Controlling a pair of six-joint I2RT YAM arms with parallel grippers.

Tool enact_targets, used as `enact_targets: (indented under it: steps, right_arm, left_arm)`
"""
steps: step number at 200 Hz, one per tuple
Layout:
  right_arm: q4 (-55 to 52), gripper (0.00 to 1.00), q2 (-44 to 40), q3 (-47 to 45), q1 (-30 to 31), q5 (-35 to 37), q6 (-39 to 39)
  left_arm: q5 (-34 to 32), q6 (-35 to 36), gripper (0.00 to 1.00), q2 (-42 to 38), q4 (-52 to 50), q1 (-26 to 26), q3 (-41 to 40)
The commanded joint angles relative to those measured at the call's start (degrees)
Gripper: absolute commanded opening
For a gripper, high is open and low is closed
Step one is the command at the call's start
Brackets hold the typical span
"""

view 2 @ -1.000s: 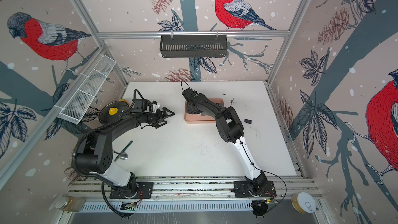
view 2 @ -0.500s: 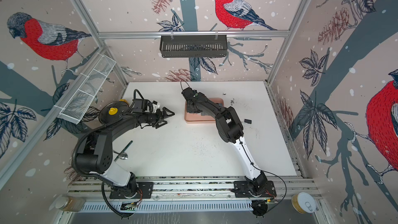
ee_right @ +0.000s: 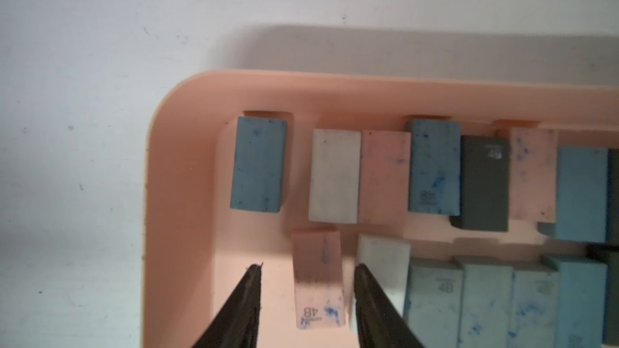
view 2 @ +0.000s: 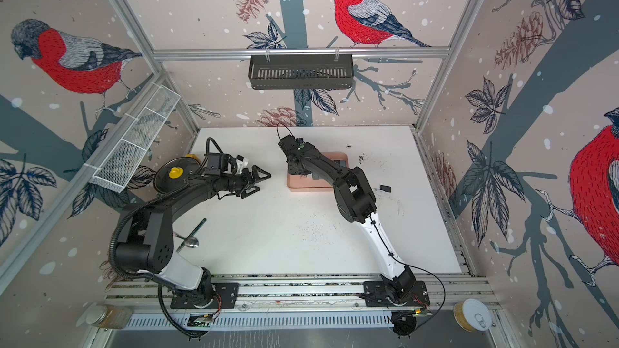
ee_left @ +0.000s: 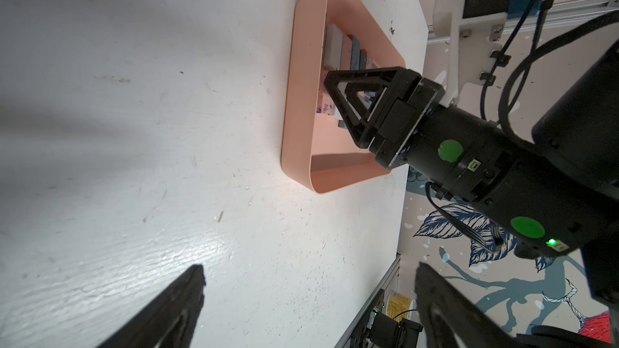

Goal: Put the eraser in the storage box
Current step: Place the eraser in the storage box.

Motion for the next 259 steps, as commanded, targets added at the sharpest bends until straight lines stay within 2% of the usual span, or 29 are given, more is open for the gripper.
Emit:
enact_targets:
  steps: [1, 58, 95, 171, 259]
  right_arm:
    - [-2.6, 0.57, -0.53, 1.15, 0.27, 4.08, -0.92]
    - [-4.69, 0.78, 0.88, 1.37, 0.76, 8.65, -1.66]
    - [-5.36, 0.87, 2.36, 2.15, 0.93, 10.2, -2.03]
    - [-7.71, 0.89, 5.12, 3.81, 1.27, 13.72, -2.1]
    - [-9.21, 0.9, 2.28, 1.75, 1.11, 16.82, -1.03]
  left_arm:
    - [0.26, 0.0, 0.97, -0.39, 1.46, 0.35, -0.13]
    - [0.07, -0.36, 0.97, -0.46, 1.48, 0.84, -0.2]
    - [0.15, -0.48, 0.97, -0.29, 1.54, 0.97, -0.24]
    - [0.42, -0.7, 0.98, -0.13, 1.73, 1.32, -0.48]
    - [0.51, -0.76, 0.97, -0.37, 1.9, 1.49, -0.51]
